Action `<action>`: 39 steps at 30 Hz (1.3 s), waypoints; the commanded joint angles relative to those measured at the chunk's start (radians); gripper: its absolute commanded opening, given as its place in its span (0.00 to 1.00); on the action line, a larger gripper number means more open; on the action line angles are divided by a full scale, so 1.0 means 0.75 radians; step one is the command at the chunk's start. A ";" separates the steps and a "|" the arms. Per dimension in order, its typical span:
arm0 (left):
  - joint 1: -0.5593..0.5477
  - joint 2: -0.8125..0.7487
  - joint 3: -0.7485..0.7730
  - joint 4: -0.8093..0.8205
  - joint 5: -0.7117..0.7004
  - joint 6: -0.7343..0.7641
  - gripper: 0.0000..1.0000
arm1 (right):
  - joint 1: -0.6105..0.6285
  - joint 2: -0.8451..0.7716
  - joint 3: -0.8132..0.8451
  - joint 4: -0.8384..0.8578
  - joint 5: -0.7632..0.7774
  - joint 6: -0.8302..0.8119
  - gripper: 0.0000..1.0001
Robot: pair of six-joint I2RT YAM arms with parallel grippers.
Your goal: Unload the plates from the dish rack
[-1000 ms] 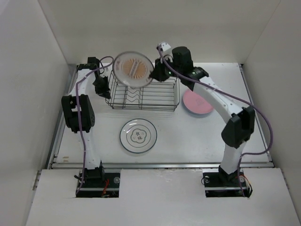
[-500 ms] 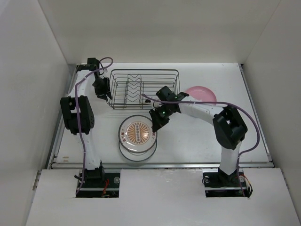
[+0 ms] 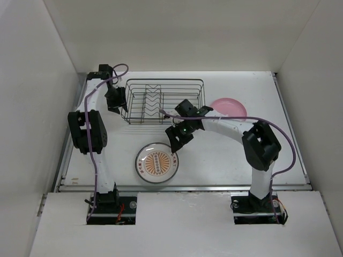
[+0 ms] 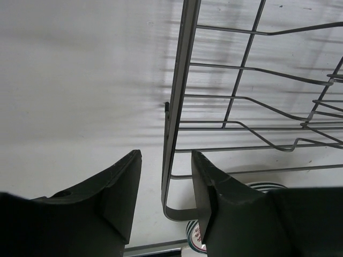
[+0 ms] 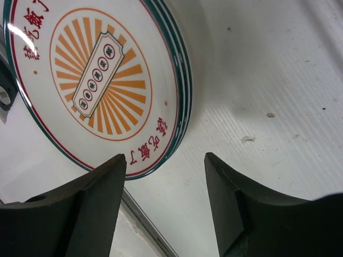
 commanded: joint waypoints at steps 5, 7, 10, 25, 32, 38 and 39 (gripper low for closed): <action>0.003 -0.125 0.086 -0.077 -0.059 0.059 0.41 | 0.058 -0.214 -0.004 0.016 0.080 -0.009 0.66; 0.003 -0.164 0.086 -0.077 -0.077 0.060 0.41 | 0.058 -0.316 -0.021 0.107 0.185 0.070 0.68; 0.003 -0.243 0.074 -0.060 -0.138 0.074 0.49 | 0.007 -0.541 -0.054 0.196 0.775 0.292 0.79; 0.177 -0.634 -0.155 0.058 -0.852 -0.047 1.00 | -0.764 -1.091 -0.258 -0.070 2.234 0.905 1.00; 0.236 -0.708 -0.172 0.005 -0.797 -0.033 1.00 | -0.777 -1.214 -0.334 -0.007 2.221 0.889 1.00; 0.236 -0.739 -0.211 0.020 -0.761 -0.020 1.00 | -0.777 -1.227 -0.348 0.040 2.195 0.889 1.00; 0.236 -0.751 -0.211 0.020 -0.760 -0.008 1.00 | -0.777 -1.227 -0.348 0.055 2.195 0.889 1.00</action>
